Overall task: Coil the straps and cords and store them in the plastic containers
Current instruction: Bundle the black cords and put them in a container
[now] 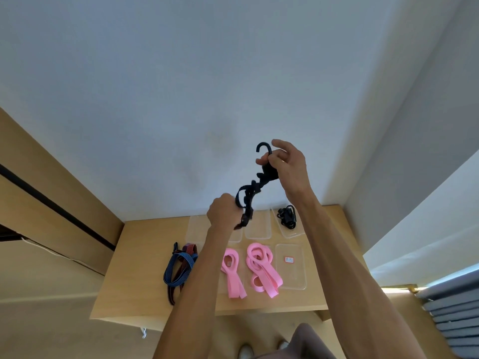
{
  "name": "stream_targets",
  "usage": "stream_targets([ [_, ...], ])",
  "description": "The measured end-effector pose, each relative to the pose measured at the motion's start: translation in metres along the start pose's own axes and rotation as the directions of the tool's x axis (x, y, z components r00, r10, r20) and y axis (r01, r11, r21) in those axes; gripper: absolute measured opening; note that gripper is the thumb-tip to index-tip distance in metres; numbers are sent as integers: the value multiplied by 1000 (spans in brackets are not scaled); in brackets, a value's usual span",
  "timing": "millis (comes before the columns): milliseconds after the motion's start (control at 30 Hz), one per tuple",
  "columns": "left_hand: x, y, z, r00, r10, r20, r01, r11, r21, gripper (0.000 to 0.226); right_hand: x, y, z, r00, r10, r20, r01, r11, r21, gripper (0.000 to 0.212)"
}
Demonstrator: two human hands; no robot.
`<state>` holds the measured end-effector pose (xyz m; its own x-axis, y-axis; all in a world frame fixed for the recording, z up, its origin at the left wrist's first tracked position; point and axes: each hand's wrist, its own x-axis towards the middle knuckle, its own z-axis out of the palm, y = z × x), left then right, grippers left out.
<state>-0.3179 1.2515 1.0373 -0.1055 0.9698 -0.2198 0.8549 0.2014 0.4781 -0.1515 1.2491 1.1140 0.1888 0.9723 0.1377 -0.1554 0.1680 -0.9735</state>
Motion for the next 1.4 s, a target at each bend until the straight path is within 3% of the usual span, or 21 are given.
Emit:
stream_targets([
  [33, -2, 7, -4, 993, 49, -106, -65, 986, -156, 21, 0, -1, 0, 1000, 19, 25, -19, 1000, 4, 38],
  [67, -4, 15, -11, 987, 86, -137, -134, 909, -396, 26, 0, -1, 0, 998, 36, 43, -36, 999, 16, 40],
  [100, -6, 27, -19, 988, 128, -90, -156, 760, -631, 31, 0, -1, 1, 998, 47, 51, -50, 998, 40, 39],
  [167, -10, 43, -28, 961, 273, 45, -109, 524, -845, 36, -1, 1, 2, 998, 58, 39, -62, 995, 84, 36],
  [233, -11, 50, -31, 929, 368, 52, -150, 500, -853, 25, -2, 2, 1, 999, 48, 5, -48, 996, 77, 37],
  [333, -10, 44, -18, 899, 434, -49, -293, 515, -806, 10, -1, -1, -2, 996, 0, -84, 0, 1000, -1, 41],
  [467, -7, 30, 4, 929, 338, -148, -352, 693, -629, 21, 8, -9, -14, 955, -11, -297, 14, 1000, 8, 57],
  [533, -6, 20, 13, 927, 309, -211, -374, 766, -523, 24, 8, -9, -15, 941, -39, -336, 20, 998, -61, 60],
  [567, -6, 19, 15, 927, 329, -179, -373, 775, -510, 21, 7, -7, -14, 939, -52, -339, 18, 994, -103, 57],
  [667, -2, 37, 7, 945, 313, 96, -171, 721, -672, 11, 5, -3, -8, 957, -25, -290, -18, 989, -145, 45],
  [733, 1, 50, -2, 949, 273, 158, -45, 613, -789, 12, 6, -2, -5, 975, 13, -221, -44, 990, -136, 42],
  [800, 1, 50, -6, 933, 353, 77, -121, 507, -853, 19, 7, -2, -4, 986, 12, -168, -36, 989, -142, 41],
  [867, 0, 46, -12, 915, 401, 44, -180, 502, -846, 25, 10, -4, -5, 991, 5, -135, -25, 989, -149, 41],
  [1000, 2, 52, -29, 930, 359, 73, -97, 435, -895, 28, 14, -9, -10, 989, 31, -143, -38, 998, -47, 43],
  [1200, 9, 59, -47, 917, 365, 158, -50, 501, -864, 20, 14, -1, -9, 993, 52, -103, -52, 999, -4, 49],
  [1267, 10, 62, -49, 933, 337, 125, -27, 412, -911, 12, 12, 4, -8, 988, 91, -122, -96, 995, -38, 45],
  [1333, 11, 65, -53, 954, 293, 62, -21, 270, -963, 10, 5, 11, -6, 987, 160, 7, -159, 983, -93, 39],
  [1400, 14, 66, -56, 977, 210, -41, -92, 242, -966, 13, -5, 22, -5, 938, 261, 230, -213, 953, -214, 32],
])
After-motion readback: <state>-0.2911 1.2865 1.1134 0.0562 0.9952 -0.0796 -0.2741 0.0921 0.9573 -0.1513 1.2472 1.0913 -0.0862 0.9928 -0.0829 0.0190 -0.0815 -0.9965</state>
